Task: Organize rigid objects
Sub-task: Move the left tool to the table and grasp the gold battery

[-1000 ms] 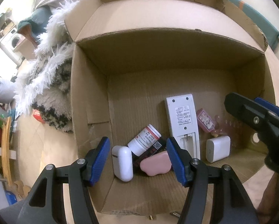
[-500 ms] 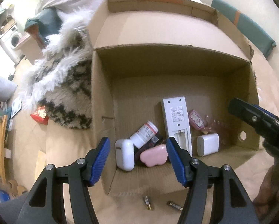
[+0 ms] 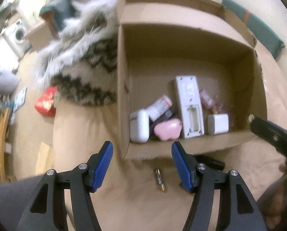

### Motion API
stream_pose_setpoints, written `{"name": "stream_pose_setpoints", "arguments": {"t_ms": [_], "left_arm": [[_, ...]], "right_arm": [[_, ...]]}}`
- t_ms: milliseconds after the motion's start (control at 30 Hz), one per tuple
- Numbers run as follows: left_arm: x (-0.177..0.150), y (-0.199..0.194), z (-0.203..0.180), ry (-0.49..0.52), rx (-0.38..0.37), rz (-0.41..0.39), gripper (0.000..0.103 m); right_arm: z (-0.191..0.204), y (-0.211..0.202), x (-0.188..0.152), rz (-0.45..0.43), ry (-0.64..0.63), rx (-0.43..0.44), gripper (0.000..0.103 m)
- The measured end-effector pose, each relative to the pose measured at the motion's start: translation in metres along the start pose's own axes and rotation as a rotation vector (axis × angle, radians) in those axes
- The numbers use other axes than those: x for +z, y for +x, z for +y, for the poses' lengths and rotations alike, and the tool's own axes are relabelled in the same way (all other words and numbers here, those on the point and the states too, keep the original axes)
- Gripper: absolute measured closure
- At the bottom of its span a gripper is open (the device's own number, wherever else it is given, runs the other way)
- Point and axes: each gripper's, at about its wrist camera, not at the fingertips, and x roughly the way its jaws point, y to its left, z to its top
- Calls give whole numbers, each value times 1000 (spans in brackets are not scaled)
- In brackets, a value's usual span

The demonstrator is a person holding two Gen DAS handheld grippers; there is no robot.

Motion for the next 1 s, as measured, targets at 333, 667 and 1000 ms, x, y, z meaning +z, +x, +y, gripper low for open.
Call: {"name": "stream_pose_setpoints", "arguments": {"t_ms": [333, 667, 1000], "left_arm": [[-14, 6, 22, -124, -43, 32, 36], [-38, 53, 9, -124, -77, 236, 41], [-39, 94, -10, -92, -56, 335, 91]], "right_arm": [[-7, 9, -34, 108, 86, 57, 0], [-11, 31, -41, 177, 142, 58, 0], [-9, 46, -38, 208, 155, 85, 0]]}}
